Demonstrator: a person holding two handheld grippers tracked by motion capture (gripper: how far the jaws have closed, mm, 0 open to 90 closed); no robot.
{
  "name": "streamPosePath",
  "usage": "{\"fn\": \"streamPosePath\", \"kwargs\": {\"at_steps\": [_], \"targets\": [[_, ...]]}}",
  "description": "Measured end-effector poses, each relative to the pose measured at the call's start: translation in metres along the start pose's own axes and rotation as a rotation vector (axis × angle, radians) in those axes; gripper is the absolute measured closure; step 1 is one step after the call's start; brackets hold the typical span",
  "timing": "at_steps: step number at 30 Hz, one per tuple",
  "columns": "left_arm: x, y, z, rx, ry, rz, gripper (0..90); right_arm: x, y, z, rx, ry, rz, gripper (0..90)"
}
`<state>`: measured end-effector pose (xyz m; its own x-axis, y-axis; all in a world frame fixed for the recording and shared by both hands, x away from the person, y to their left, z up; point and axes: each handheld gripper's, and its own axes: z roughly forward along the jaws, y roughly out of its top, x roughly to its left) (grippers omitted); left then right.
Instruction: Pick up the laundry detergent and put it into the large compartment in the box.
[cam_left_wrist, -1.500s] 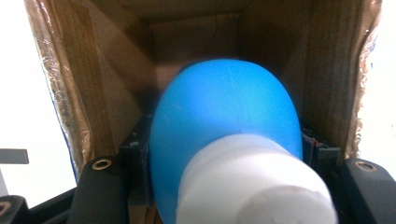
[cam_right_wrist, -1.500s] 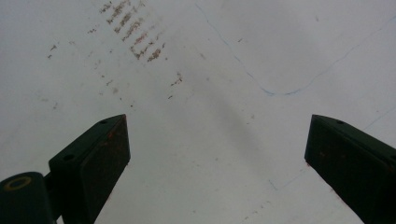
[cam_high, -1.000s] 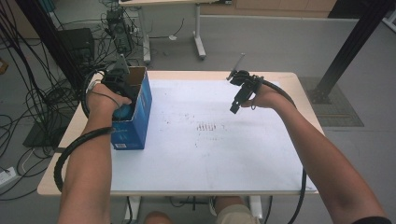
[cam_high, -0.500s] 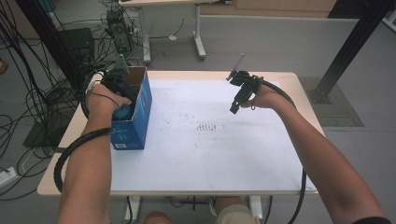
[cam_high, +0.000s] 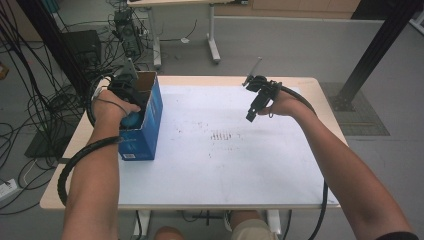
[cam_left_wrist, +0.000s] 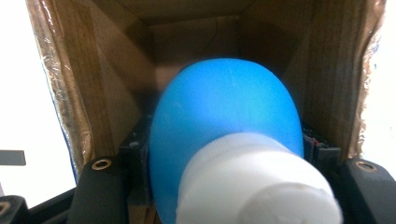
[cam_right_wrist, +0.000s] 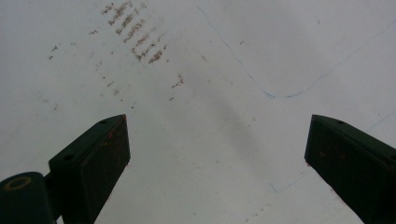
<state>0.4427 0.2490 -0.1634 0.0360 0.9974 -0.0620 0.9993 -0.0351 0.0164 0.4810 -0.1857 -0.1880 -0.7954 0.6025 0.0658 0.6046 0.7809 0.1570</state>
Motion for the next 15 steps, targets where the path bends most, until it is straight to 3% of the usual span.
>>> {"fn": "streamPosePath", "kwargs": {"at_steps": [15], "targets": [[0.0015, -0.0006, 0.0009, -0.002, -0.005, -0.004, 37.3, 0.001, 0.0013, 0.0006, 0.004, 0.0, 0.0, 6.4]]}}
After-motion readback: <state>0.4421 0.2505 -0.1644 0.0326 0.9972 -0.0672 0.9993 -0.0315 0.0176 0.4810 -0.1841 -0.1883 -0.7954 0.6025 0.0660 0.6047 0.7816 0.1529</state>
